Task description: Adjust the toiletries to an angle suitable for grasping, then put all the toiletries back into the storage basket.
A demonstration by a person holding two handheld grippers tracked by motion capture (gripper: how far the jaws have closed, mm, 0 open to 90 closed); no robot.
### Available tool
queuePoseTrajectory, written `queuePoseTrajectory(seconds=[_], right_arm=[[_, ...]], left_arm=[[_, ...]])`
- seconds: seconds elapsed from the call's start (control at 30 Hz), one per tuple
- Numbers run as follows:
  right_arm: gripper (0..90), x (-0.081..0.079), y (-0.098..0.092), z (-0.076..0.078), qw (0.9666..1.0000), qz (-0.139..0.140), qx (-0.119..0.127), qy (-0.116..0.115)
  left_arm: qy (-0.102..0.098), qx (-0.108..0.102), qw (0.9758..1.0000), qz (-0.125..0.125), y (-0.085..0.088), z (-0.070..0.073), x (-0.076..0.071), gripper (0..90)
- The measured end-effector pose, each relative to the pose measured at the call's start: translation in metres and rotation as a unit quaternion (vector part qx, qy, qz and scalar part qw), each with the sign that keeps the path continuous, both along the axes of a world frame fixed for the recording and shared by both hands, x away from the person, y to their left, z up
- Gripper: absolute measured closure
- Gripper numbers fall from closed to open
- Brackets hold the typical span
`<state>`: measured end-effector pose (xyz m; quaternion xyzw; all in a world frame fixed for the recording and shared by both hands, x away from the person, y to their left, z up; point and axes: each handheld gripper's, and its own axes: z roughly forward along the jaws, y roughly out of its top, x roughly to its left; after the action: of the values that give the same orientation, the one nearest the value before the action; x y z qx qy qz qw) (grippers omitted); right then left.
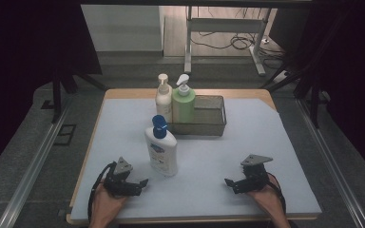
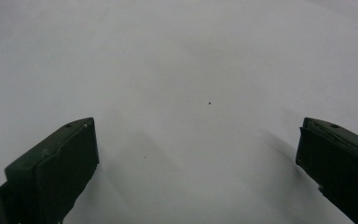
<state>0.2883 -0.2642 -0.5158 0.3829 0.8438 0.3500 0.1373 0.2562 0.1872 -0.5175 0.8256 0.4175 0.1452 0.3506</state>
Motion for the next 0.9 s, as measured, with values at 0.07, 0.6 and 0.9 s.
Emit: queuePoseTrajectory(seconds=[0.07, 0.6, 0.9], right_arm=[[0.0, -0.001, 0.0, 0.001, 1.0, 0.003, 0.002, -0.006], [0.0, -0.005, 0.013, 0.014, 0.9992, 0.02, 0.032, -0.011], [0.0, -0.006, 0.026, 0.027, 0.9985, 0.038, 0.037, -0.011]], left_arm=[[0.004, 0.002, 1.0, 0.005, 0.002, -0.003, 0.001, 12.5], [0.005, 0.013, 0.9999, 0.007, 0.0, -0.006, 0.001, 12.5], [0.003, 0.014, 0.9999, 0.007, 0.0, -0.006, 0.001, 12.6]])
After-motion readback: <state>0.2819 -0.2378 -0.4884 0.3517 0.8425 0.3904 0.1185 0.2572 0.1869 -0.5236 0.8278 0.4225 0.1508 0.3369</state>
